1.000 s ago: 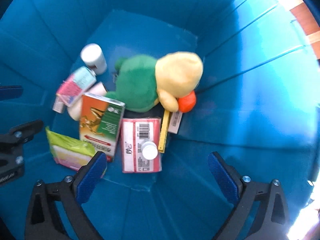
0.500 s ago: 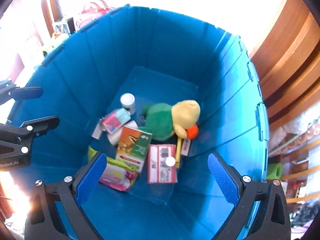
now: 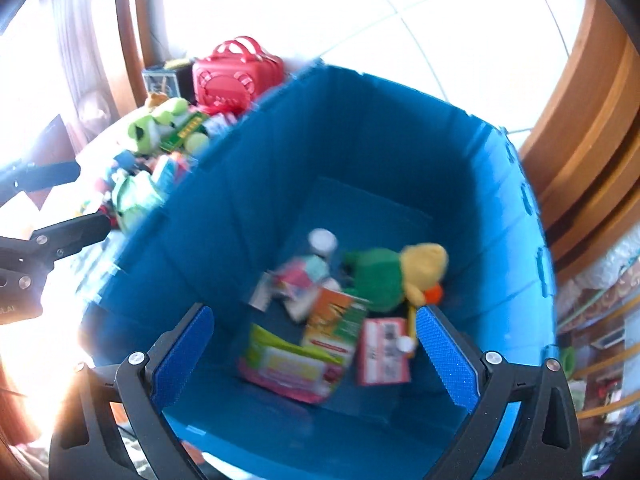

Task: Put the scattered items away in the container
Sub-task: 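Move both tools back from the crate to the pile, then grasp the white plush toy with the left tool while the right tool grasps the ointment box, then lift the white plush with the left tool while the right tool carries the ointment box to the crate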

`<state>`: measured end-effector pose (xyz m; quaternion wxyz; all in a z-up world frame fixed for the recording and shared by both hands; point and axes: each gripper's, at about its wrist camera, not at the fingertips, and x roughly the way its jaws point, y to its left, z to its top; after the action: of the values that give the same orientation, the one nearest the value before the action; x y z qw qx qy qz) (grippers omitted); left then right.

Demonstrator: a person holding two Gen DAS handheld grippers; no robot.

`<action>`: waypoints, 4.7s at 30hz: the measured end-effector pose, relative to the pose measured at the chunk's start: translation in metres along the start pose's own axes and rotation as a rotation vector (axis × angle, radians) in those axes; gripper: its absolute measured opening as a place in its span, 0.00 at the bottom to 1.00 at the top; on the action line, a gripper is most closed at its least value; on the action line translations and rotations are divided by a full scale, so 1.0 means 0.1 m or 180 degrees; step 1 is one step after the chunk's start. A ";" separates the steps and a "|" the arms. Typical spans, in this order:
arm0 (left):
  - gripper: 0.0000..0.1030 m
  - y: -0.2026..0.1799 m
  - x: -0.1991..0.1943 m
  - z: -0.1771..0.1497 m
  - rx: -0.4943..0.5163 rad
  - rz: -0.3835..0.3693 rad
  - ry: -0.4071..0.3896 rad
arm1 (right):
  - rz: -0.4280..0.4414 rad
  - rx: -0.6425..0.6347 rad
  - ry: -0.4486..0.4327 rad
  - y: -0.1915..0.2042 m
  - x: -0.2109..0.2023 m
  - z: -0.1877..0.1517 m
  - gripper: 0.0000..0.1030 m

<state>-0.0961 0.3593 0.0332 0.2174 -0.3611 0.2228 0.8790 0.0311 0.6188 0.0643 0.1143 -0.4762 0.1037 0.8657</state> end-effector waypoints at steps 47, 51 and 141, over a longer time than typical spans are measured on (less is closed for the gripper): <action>0.76 2.74 1.96 -2.43 -0.0730 0.0263 0.0974 | 0.0512 0.1151 0.0922 2.72 2.58 -0.83 1.00; 0.76 2.77 2.16 -2.36 -0.0645 0.0291 0.0981 | 0.0466 0.1322 0.0954 2.78 2.70 -0.92 0.97; 0.45 2.28 1.20 -2.40 -0.0359 -0.0160 0.0640 | 0.0867 -0.0131 0.0865 2.89 1.62 -1.11 0.27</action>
<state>-0.1684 0.0702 -0.1539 0.1953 -0.4646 0.1845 0.8438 -0.0507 0.3273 -0.1110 -0.0288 -0.5726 0.1639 0.8028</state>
